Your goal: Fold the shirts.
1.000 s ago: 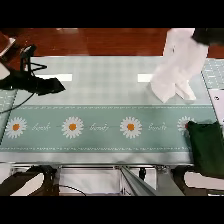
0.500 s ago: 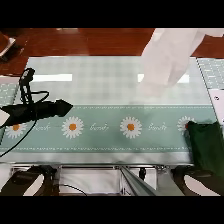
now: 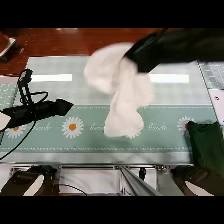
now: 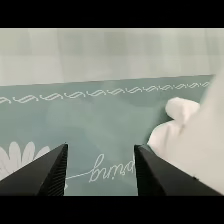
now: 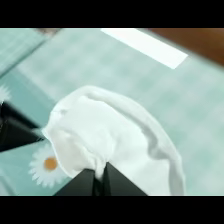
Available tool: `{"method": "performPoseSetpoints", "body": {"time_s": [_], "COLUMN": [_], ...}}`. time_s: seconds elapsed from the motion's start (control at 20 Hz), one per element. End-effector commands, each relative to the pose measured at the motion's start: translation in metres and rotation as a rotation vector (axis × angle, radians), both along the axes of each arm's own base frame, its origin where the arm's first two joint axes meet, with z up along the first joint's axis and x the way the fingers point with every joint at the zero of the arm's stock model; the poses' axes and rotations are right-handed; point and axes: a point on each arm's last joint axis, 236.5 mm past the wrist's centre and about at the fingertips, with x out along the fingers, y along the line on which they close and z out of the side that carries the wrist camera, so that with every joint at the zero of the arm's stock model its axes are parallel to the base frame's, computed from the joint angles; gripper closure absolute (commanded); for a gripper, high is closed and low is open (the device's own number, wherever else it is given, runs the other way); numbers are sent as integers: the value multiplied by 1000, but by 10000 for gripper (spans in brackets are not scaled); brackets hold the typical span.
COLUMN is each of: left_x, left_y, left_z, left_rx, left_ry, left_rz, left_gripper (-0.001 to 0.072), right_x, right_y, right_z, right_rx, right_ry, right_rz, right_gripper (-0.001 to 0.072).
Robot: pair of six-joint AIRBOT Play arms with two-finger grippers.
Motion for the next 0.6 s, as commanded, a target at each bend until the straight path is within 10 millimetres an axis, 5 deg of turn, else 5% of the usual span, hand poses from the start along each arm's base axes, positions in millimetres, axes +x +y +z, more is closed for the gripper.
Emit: {"method": "performPoseSetpoints", "body": {"time_s": [0.0,0.15,0.25,0.3,0.35,0.45,0.55], "left_x": [1,2,2,3,3,4,2], "left_y": [0,0,0,0,0,1,7], "left_z": [0,-3,-7,-9,-11,-13,-14], "left_rx": [-1,0,2,2,3,17,41], "left_ry": [-4,7,21,28,35,30,28], "left_rz": [3,3,4,4,4,-5,-15], "left_gripper": [201,201,201,201,201,200,200], "right_x": [-15,-22,-28,-31,-31,-19,20], "right_y": [51,73,87,91,93,77,26], "right_z": [-121,-208,-239,-245,-246,-229,-190], "right_rx": [-4,-44,-40,-26,-23,-32,-13], "right_ry": [209,444,547,584,588,561,492], "right_rz": [-16,-36,-15,-12,-3,29,-44], "right_gripper": [690,689,688,593,332,302,302]}}
